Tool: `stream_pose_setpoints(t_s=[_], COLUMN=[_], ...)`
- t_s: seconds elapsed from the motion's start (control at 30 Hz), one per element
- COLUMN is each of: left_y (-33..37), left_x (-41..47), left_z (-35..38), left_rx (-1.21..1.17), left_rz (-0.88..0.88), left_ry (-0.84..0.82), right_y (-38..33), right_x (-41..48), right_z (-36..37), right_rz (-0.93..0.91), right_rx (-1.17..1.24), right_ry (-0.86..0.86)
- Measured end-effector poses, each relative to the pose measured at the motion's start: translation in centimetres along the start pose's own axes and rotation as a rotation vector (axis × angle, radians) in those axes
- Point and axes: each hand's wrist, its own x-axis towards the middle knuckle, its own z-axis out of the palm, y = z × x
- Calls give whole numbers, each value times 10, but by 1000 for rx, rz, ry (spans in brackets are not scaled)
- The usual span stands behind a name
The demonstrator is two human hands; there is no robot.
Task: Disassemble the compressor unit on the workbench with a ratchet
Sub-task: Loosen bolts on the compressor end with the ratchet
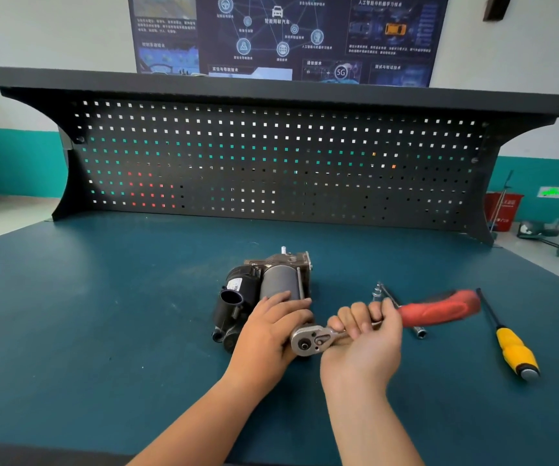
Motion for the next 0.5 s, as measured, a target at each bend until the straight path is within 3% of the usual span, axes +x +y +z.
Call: stream_pose_setpoints(t_s=[0.33,0.5], left_y=[5,-1], left_x=[0,-3], left_z=[2,6], left_rx=[79,60], left_rz=[12,18], left_ry=[-10,-12], right_y=[-4,3], right_x=[4,8], right_z=[14,26], right_rz=[-12,-24], right_rx=[-396,-742], right_ry=[-294,-511])
